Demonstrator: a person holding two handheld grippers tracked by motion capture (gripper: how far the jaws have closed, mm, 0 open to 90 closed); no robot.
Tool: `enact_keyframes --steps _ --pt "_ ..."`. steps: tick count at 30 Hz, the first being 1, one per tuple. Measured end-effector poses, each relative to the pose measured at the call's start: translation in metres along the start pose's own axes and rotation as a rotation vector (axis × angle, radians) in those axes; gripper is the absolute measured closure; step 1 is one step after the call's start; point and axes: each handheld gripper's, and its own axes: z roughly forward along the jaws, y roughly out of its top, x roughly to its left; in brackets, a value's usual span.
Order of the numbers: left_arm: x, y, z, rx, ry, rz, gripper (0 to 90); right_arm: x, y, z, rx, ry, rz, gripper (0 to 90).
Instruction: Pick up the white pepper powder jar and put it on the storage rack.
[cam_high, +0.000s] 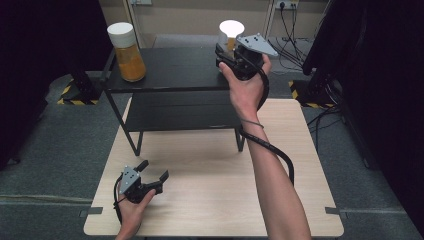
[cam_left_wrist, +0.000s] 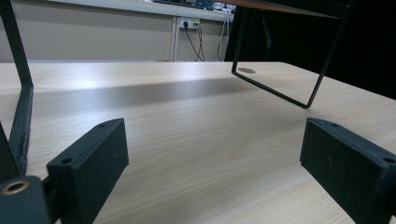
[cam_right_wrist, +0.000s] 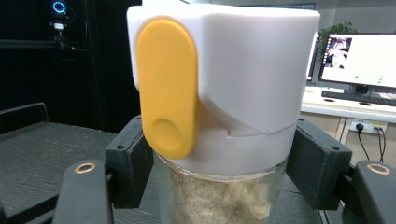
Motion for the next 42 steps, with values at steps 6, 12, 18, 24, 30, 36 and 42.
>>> enact_keyframes --steps 6,12,18,24,30,36,42 --pt "0.0 0.0 0.0 0.0 0.001 0.001 7.3 -0.001 0.001 0.0 0.006 0.001 -0.005 30.6" --pt "0.0 0.0 0.0 0.001 0.0 0.003 7.3 -0.001 0.0 0.001 0.013 0.002 -0.003 30.6" --pt "0.0 0.0 0.0 0.0 0.0 0.004 7.2 -0.001 -0.004 0.002 0.005 -0.001 0.003 30.5" --pt "0.0 0.0 0.0 0.0 0.0 0.005 7.2 -0.003 -0.005 0.003 -0.008 0.0 0.02 27.0" --pt "-0.001 0.0 0.0 -0.001 -0.001 0.005 7.3 -0.005 -0.003 0.001 -0.006 0.011 0.039 20.1" --pt "0.0 0.0 0.001 0.001 -0.001 0.004 7.2 -0.008 -0.004 -0.005 -0.004 0.013 0.03 14.8" --pt "-0.001 0.0 0.001 -0.001 0.0 0.005 7.3 -0.011 -0.008 -0.014 -0.003 0.039 0.028 11.8"
